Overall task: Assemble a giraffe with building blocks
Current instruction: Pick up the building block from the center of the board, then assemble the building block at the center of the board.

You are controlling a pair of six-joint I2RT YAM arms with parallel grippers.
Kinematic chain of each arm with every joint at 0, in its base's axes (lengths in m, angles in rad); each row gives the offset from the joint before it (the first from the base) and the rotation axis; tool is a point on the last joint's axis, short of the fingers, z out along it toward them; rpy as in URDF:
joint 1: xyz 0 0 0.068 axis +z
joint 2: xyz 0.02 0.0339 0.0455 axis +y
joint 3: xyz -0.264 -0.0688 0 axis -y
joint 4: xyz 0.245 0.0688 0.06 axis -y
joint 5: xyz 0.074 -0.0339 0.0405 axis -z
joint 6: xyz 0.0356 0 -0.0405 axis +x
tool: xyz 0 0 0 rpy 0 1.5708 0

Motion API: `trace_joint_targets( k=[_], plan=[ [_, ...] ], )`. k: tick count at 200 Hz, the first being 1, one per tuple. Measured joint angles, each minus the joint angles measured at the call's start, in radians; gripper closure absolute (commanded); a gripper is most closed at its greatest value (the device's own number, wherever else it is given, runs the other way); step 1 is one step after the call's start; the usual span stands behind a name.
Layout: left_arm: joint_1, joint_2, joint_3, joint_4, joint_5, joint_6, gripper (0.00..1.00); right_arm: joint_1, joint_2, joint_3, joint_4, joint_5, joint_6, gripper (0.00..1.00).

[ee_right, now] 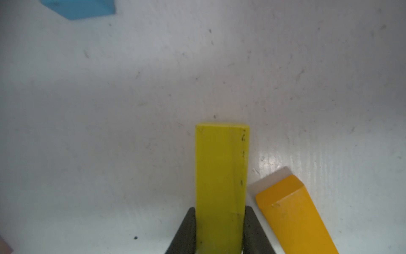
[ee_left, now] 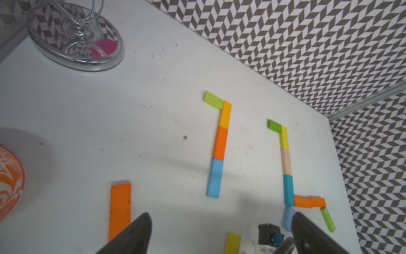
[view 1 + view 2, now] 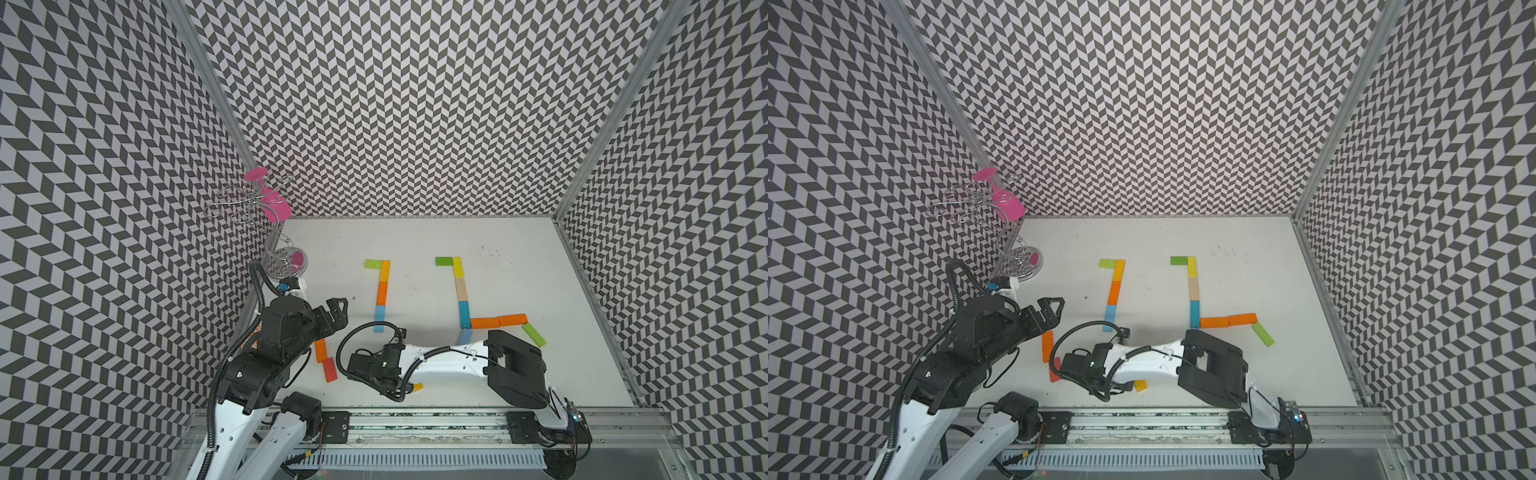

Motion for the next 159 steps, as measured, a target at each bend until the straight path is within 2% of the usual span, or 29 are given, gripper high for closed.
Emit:
trace_joint_targets(
  k=[32, 71, 114, 159],
  plan=[
    [0.0, 0.0, -0.001, 0.012, -0.001, 0.0, 0.0, 0.0, -0.064, 0.01, 0.006, 0.032, -0.11, 0.79],
    [0.002, 0.008, -0.027, 0.053, 0.002, -0.002, 0.0, -0.009, -0.334, -0.102, 0.079, 0.079, -0.365, 0.79],
    [0.002, 0.043, -0.104, 0.085, 0.039, -0.011, 0.0, -0.098, -0.597, -0.314, 0.308, 0.095, -0.827, 0.81],
    [0.002, 0.067, -0.134, 0.097, 0.064, -0.026, 0.0, -0.259, -0.703, -0.561, 0.555, -0.074, -1.342, 0.84]
  ],
)
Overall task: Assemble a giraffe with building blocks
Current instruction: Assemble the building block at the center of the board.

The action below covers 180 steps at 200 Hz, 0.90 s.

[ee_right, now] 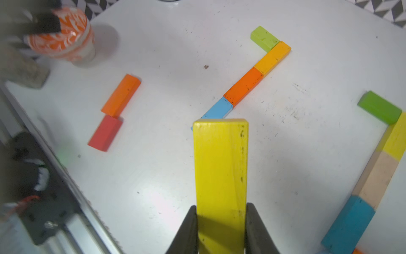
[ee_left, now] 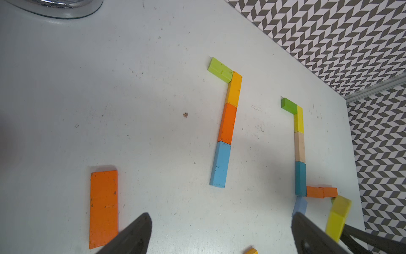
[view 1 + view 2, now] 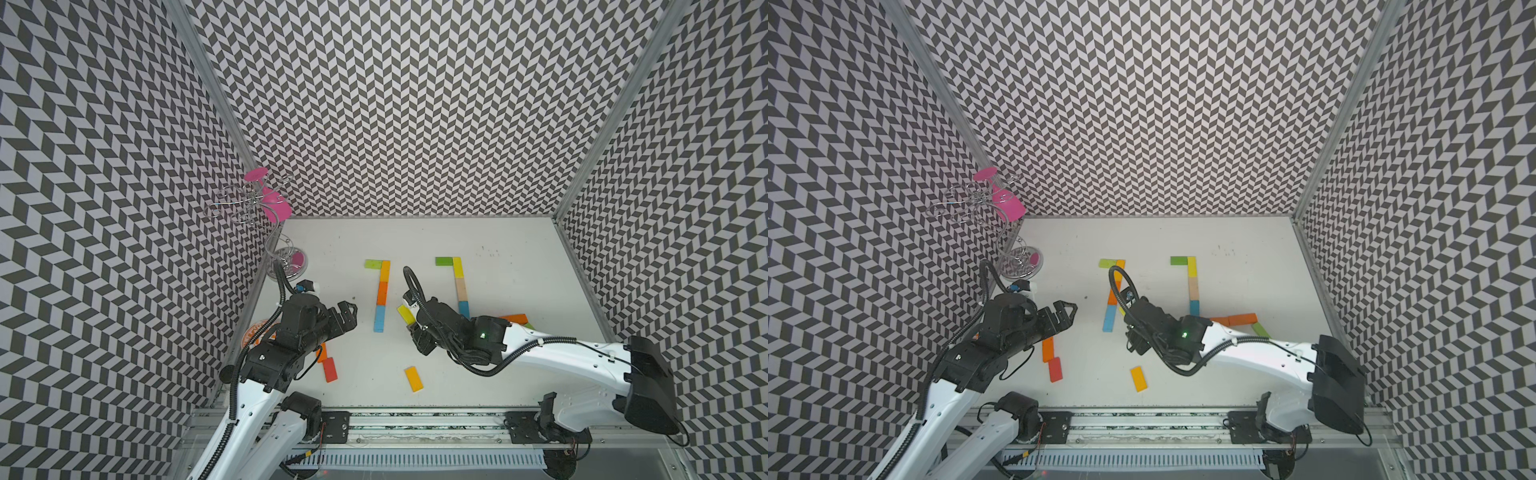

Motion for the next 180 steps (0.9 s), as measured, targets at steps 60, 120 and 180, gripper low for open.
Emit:
trace_joint_targets(
  k=[60, 120, 180],
  plan=[
    [0.0, 0.027, -0.054, 0.018, 0.096, -0.034, 0.0, -0.057, 0.209, 0.102, -0.015, -0.182, -0.444, 0.84],
    [0.0, -0.023, -0.164, -0.021, 0.229, -0.084, 0.0, -0.119, 0.369, 0.175, -0.108, -0.244, -0.567, 0.83],
    [0.0, -0.078, -0.165, -0.027, 0.246, -0.112, 0.01, -0.139, 0.487, 0.24, -0.15, -0.241, -0.613, 0.8]
  ],
)
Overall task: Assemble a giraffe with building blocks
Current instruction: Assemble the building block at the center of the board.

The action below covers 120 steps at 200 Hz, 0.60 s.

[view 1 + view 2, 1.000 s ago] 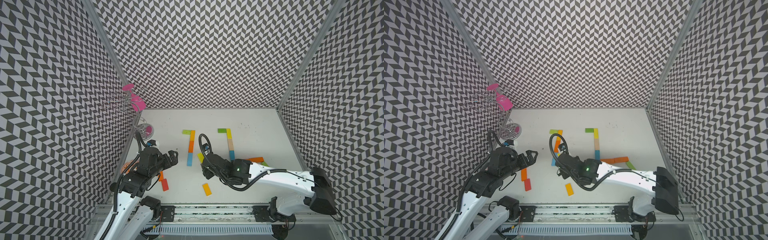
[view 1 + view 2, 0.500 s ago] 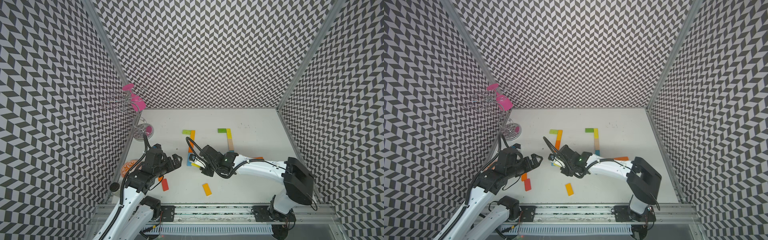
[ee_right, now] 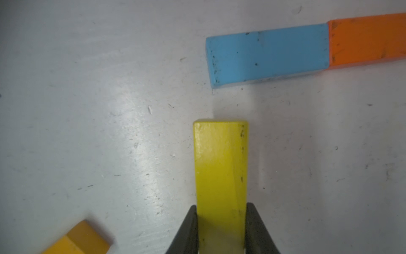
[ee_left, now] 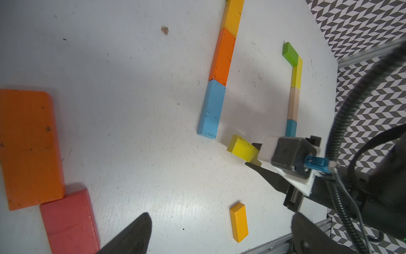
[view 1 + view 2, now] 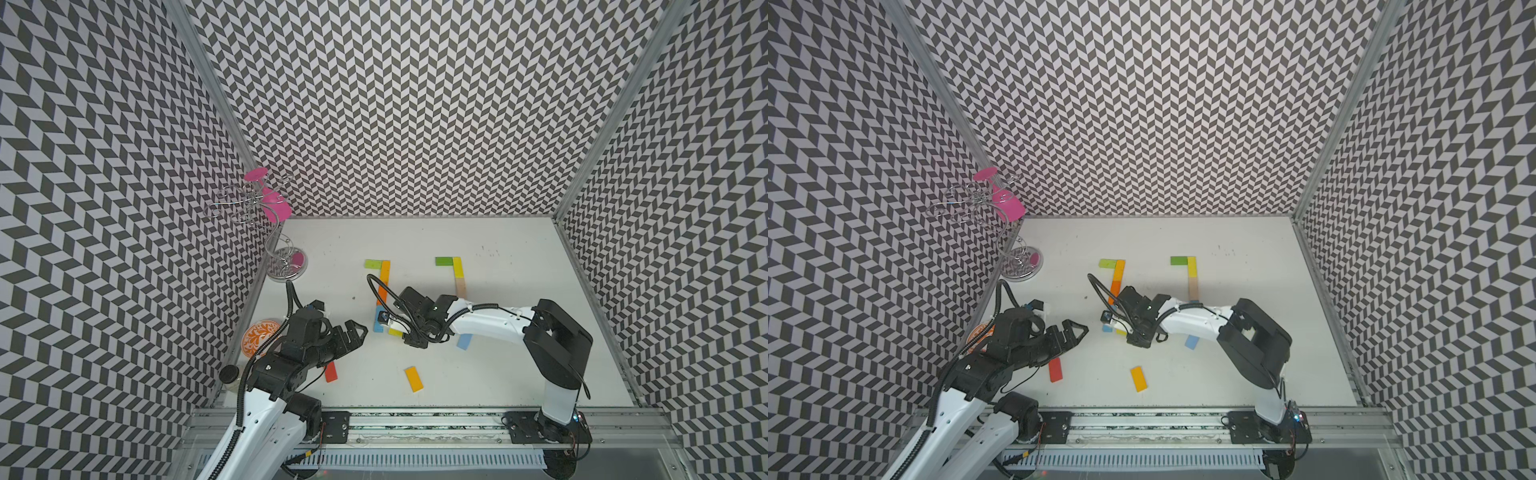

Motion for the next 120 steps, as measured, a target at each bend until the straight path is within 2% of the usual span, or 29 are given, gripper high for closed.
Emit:
trace_joint_targets(
  k=[31, 78, 120],
  plan=[
    [0.0, -0.003, 0.0, 0.0, -0.001, -0.005, 0.01, -0.01, 0.043, 0.027, -0.021, 0.0, -0.021, 0.77],
    [0.0, -0.007, 0.0, -0.001, -0.005, -0.011, 0.01, -0.015, 0.089, 0.084, -0.032, -0.001, -0.043, 0.62],
    [0.0, -0.005, 0.0, -0.001, -0.012, -0.014, 0.01, -0.015, 0.099, 0.1, -0.035, -0.001, -0.058, 0.56]
  ],
)
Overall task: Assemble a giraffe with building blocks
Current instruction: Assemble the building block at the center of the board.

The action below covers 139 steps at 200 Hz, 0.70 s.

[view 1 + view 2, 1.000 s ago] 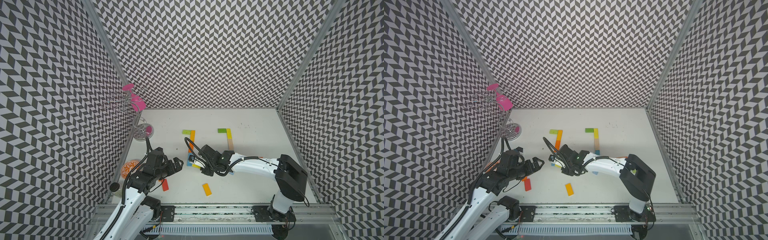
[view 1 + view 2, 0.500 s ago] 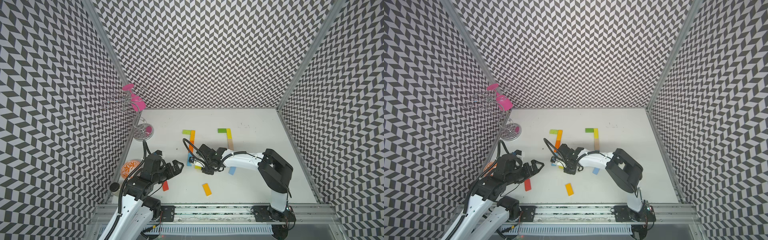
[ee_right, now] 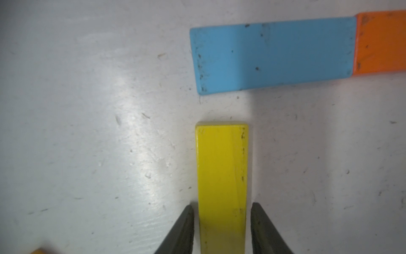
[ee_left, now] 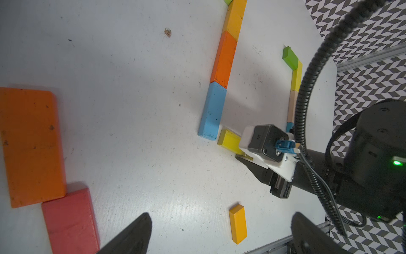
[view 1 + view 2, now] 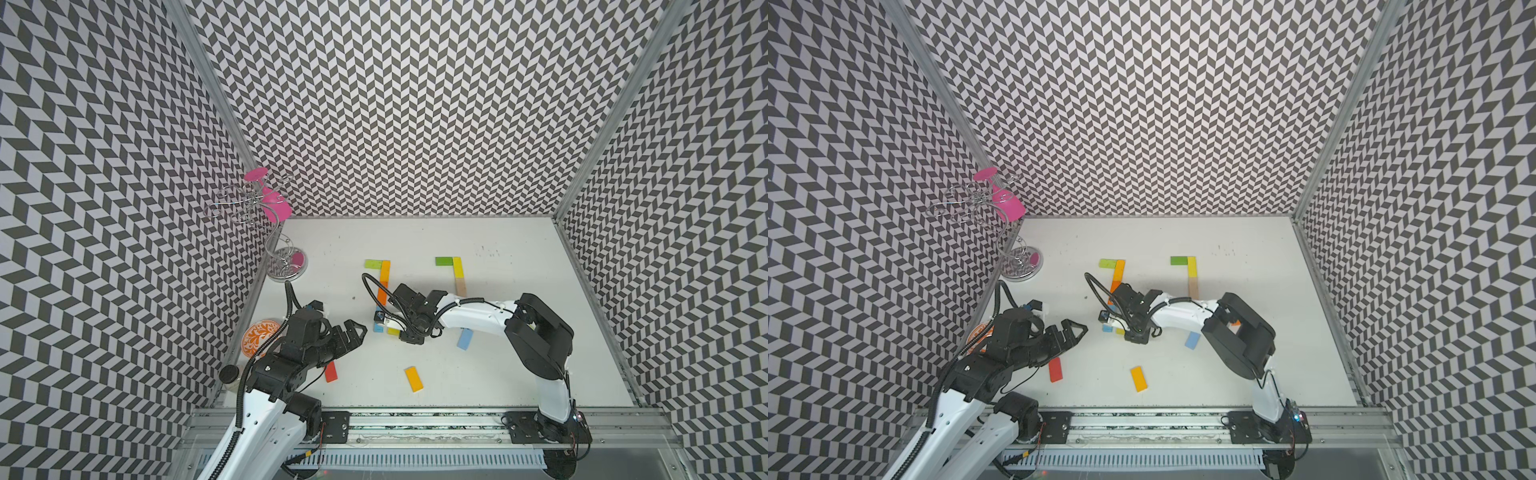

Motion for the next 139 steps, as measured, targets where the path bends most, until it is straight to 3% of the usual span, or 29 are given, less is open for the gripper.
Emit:
trace_joint_targets(
  k=[55, 139],
  plan=[
    [0.0, 0.0, 0.0, 0.0, -0.008, 0.0, 0.01, 0.0, 0.02, 0.03, -0.014, -0.013, -0.011, 0.71],
    [0.0, 0.0, 0.0, 0.0, -0.011, 0.001, 0.01, 0.0, 0.05, 0.075, -0.032, -0.017, -0.026, 0.7]
  ],
)
